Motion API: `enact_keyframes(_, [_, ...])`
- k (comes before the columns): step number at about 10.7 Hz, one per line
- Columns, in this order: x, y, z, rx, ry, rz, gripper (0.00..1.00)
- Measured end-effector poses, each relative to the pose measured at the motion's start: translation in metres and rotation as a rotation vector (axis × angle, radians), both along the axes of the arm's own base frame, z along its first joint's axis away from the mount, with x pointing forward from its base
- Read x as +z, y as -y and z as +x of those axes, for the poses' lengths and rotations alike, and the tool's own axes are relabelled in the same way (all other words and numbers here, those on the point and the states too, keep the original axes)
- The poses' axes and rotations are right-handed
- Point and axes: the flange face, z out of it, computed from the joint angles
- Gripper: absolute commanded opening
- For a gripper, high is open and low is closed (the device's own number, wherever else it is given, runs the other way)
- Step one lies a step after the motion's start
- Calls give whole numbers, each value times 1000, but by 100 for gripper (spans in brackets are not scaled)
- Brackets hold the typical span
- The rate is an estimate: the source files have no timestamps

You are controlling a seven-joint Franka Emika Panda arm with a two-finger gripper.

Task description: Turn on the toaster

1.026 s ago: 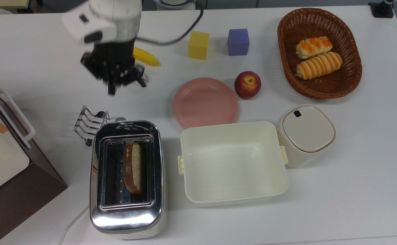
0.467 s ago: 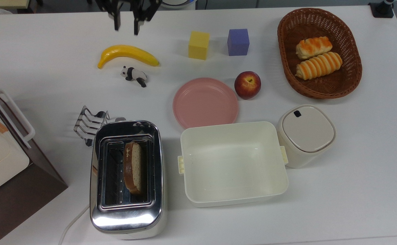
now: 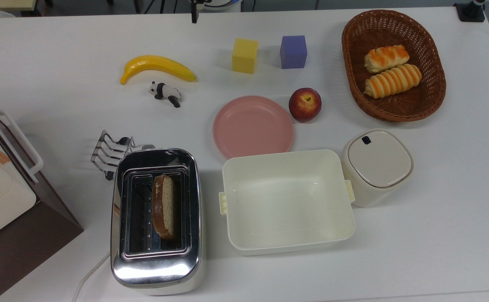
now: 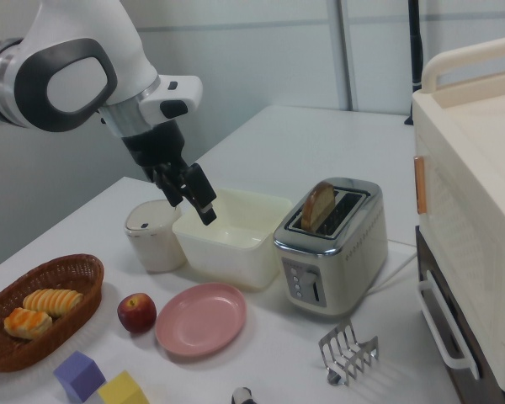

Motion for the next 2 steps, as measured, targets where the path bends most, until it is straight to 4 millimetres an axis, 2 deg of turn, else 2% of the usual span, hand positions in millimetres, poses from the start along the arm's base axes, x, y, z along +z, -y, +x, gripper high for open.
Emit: enact_keyframes(2, [2, -2, -1, 2, -3, 11, 100])
